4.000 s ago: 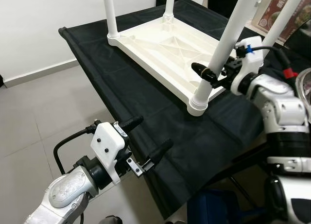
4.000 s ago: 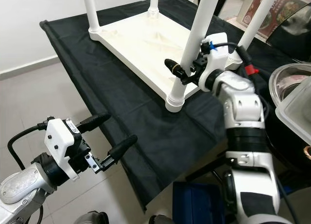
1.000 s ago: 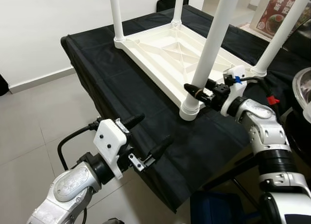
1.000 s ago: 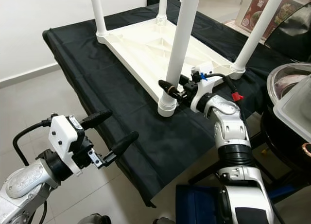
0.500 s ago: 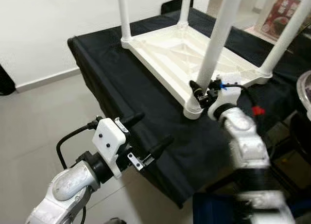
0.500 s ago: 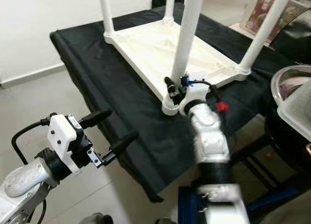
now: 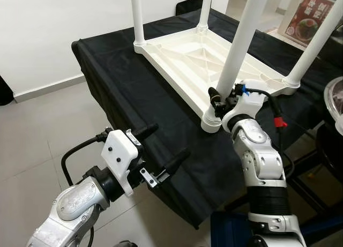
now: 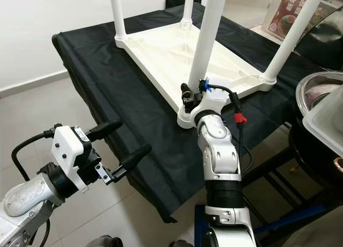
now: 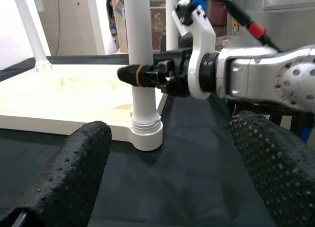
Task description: Building children table
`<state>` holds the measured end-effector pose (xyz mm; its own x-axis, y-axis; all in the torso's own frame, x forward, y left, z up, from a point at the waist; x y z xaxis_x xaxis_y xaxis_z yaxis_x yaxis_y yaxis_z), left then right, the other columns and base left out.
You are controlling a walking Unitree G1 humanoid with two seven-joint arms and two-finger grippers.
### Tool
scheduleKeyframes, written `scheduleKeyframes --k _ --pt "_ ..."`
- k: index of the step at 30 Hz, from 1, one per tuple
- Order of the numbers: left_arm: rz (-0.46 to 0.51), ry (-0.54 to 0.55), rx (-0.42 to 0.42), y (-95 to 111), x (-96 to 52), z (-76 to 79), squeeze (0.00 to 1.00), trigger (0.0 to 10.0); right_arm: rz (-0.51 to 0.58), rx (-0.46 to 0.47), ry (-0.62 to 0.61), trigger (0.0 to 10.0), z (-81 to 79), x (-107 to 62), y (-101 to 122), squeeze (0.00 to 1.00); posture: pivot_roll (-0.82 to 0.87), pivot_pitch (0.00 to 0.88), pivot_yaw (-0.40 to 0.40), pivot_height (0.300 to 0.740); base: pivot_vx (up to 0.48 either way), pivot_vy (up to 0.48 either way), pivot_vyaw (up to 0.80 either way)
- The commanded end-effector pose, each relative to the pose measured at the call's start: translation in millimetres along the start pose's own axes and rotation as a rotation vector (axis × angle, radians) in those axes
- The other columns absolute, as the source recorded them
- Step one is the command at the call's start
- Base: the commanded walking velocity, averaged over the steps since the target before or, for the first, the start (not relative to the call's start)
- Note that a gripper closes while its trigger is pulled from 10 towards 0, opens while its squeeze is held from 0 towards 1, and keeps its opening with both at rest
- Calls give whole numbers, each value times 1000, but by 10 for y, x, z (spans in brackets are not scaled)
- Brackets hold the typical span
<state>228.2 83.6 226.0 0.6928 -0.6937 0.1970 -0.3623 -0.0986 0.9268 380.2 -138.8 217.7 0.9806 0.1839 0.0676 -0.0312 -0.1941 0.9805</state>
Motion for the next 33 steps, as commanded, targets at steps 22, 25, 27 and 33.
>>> scheduleKeyframes --k 22,25,27,33 --pt "-8 -31 -12 -45 33 59 0 10000 -20 -189 524 8784 -95 136 221 0 65 105 -65 740 0 0 0" --pt "-3 -32 -12 -30 41 58 0 10000 -20 -167 564 706 -102 135 236 0 64 106 -65 740 0 0 0" --pt "-4 -26 -10 -35 33 43 0 10000 -21 -158 572 0 -17 124 270 0 62 105 -65 740 0 0 0" --pt "-3 -27 -10 -37 34 47 0 10000 -17 -174 507 0 86 130 261 0 62 100 -63 740 0 0 0"
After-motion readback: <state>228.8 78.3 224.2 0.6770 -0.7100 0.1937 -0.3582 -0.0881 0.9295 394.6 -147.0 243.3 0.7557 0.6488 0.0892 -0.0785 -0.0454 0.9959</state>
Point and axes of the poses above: a point about 5 cm out from each wrist's last joint towards the gripper, its own x axis pointing out of the wrist towards the gripper, its own y axis along the axis of the wrist's last joint, z = x × y, the point moved 4 cm from there along x, pointing out of the wrist towards the gripper, and after that the axes turned 9 degrees about x, right-handed, at the moved point
